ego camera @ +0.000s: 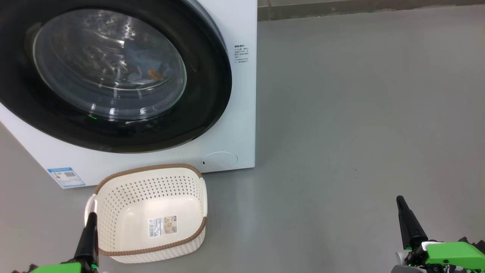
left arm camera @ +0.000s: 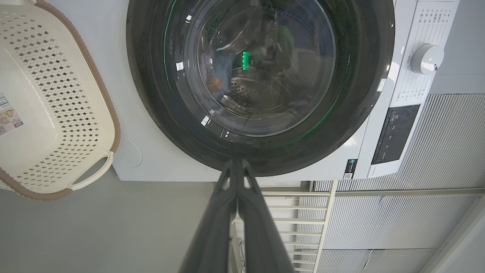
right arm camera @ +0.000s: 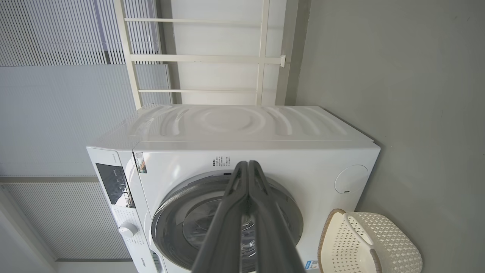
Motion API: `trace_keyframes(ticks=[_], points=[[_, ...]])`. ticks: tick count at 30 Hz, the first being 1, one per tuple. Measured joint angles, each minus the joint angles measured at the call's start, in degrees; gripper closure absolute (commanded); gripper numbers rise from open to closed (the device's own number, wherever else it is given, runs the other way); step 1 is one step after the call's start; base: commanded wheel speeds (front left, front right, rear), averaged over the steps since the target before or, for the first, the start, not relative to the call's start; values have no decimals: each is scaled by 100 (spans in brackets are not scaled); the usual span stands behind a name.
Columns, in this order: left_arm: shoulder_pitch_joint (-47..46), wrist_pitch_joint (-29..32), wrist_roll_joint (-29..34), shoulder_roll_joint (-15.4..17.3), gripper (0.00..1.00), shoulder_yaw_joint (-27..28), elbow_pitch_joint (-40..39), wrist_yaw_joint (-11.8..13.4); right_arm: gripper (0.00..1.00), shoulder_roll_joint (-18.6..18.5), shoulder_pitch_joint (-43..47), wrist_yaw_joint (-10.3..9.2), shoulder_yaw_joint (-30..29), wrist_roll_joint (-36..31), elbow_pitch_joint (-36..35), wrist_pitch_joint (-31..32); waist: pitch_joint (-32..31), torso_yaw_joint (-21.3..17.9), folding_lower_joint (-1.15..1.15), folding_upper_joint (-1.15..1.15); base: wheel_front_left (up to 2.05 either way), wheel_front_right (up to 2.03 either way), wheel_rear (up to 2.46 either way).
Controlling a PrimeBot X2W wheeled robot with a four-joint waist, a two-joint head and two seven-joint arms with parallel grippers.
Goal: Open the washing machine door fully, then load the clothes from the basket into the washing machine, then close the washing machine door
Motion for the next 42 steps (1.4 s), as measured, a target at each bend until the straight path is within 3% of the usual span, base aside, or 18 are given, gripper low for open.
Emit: trace_keyframes(ticks=[42], points=[[0,12,0,0,100,0,0,0,100,1,0,0,-9,0,0,5,0,0,0,0,0,0,0]])
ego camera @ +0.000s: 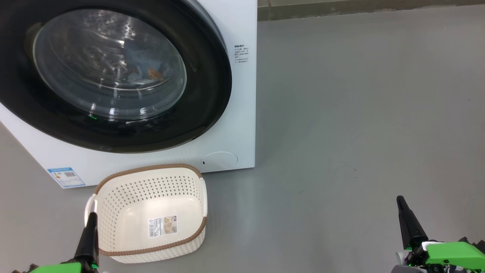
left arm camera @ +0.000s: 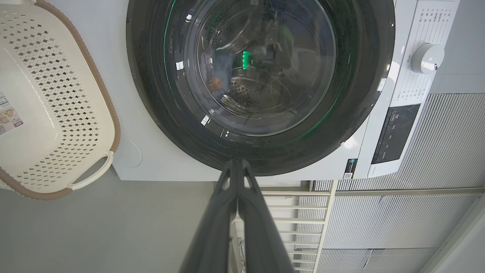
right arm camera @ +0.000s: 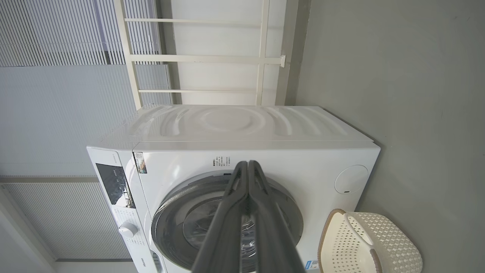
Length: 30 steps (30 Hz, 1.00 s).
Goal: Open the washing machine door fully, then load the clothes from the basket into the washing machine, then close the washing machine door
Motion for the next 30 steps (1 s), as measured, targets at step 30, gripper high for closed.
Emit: trace_keyframes(ticks=[30], points=[[0,5,0,0,100,1,0,0,100,0,0,0,-1,0,0,1,0,0,0,0,0,0,0]])
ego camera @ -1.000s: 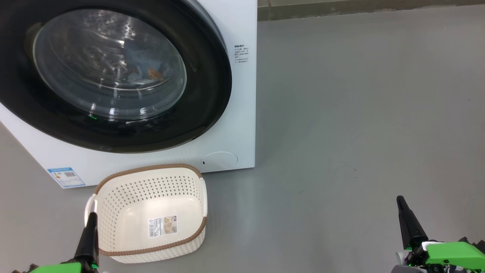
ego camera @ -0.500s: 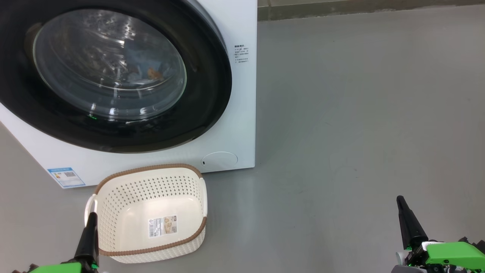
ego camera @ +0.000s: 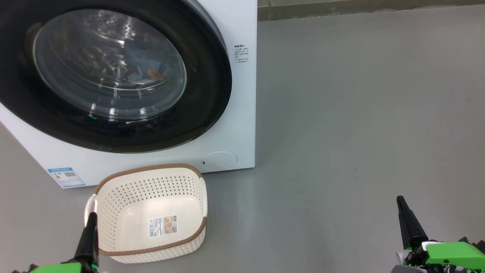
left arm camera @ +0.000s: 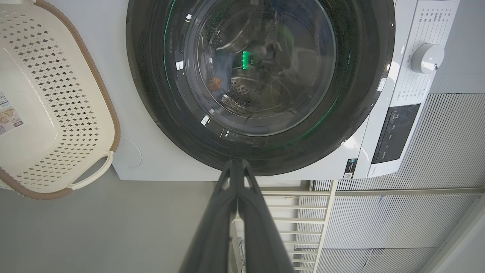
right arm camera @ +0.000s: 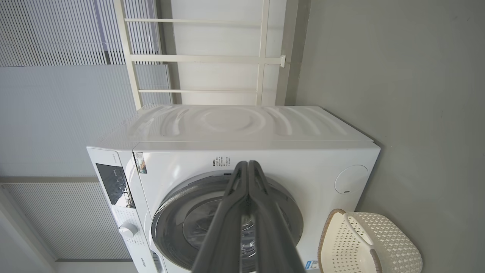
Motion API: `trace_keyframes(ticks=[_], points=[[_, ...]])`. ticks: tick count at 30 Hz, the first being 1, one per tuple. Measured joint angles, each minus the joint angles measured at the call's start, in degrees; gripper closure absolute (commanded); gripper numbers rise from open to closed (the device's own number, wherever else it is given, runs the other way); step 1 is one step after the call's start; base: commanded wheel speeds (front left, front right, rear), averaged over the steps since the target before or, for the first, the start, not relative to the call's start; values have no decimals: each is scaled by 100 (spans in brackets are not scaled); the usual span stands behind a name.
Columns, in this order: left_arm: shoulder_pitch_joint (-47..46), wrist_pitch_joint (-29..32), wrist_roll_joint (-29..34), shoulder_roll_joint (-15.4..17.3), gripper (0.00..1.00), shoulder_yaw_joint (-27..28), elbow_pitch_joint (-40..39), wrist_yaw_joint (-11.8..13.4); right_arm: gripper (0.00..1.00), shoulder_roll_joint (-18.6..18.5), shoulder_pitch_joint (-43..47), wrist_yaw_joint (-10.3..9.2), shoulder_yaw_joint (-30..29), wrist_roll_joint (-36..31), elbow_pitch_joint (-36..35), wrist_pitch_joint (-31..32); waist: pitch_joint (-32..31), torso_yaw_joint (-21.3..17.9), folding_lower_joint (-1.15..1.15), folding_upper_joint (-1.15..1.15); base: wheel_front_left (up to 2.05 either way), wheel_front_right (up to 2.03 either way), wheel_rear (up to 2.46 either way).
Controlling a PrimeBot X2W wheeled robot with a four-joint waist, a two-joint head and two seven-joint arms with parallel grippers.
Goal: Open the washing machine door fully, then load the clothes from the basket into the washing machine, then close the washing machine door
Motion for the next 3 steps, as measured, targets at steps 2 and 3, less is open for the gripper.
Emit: trace_keyframes(ticks=[2,3], points=[[0,0,0,0,100,0,0,0,100,0,0,0,0,0,0,0,0,0,1,0,0,0,0],[0,0,0,0,100,0,0,0,100,0,0,0,0,0,0,0,0,0,0,0,0,0,0]])
